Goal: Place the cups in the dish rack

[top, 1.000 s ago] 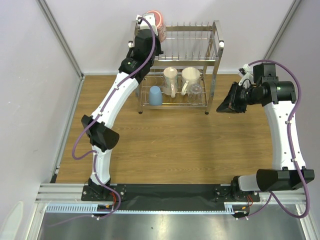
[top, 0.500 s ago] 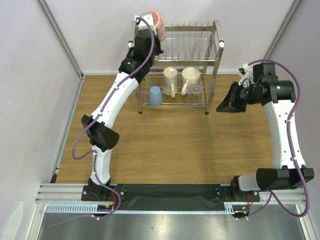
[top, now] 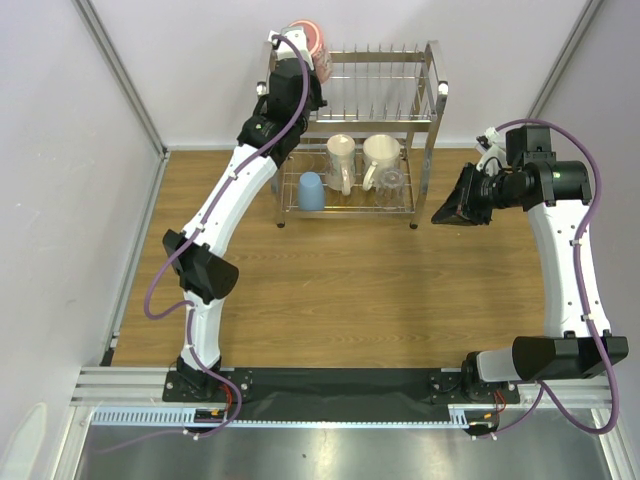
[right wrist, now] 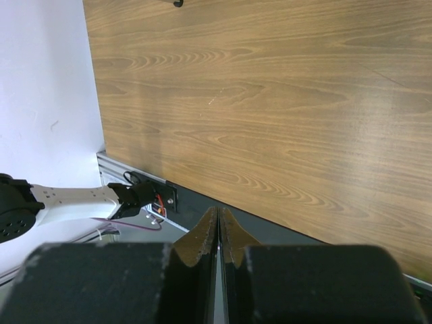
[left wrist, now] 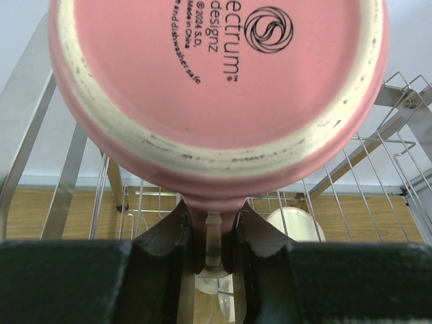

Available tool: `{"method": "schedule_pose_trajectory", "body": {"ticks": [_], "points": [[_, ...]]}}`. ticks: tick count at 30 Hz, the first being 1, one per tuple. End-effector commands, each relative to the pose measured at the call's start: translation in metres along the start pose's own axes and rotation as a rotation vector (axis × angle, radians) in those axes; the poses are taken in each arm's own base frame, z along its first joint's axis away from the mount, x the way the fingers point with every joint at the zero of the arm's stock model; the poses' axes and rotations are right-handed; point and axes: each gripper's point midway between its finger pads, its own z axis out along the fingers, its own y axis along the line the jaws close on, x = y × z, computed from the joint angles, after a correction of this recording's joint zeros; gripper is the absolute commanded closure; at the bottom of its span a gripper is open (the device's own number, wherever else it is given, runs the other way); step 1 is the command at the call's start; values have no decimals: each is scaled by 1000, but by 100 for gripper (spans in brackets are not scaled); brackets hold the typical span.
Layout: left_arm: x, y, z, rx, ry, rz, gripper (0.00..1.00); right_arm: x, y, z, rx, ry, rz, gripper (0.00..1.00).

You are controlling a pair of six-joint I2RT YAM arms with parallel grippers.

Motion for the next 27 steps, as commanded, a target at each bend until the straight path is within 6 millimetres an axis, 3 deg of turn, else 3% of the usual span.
{"method": "schedule_pose_trajectory", "body": {"ticks": [1, 7, 16, 22, 26, 27], "points": [[-101, -13, -35, 88, -252, -125, 100, 27, -1, -10, 14, 96, 60, 92], [-137, -21, -50, 145, -347, -169, 100, 27, -1, -12, 19, 89, 57, 92], [-166, -19, -81, 188, -378, -182, 100, 21, -1, -13, 30, 74, 46, 93], [-184, -23, -129, 295, -371, -157, 100, 15, 4, -16, 15, 57, 39, 93], [-178, -25, -156, 346, -318, -156, 100, 14, 9, -15, -10, 60, 43, 93], [-182, -22, -171, 358, -312, -160, 100, 13, 10, -16, -14, 58, 43, 93]]}}
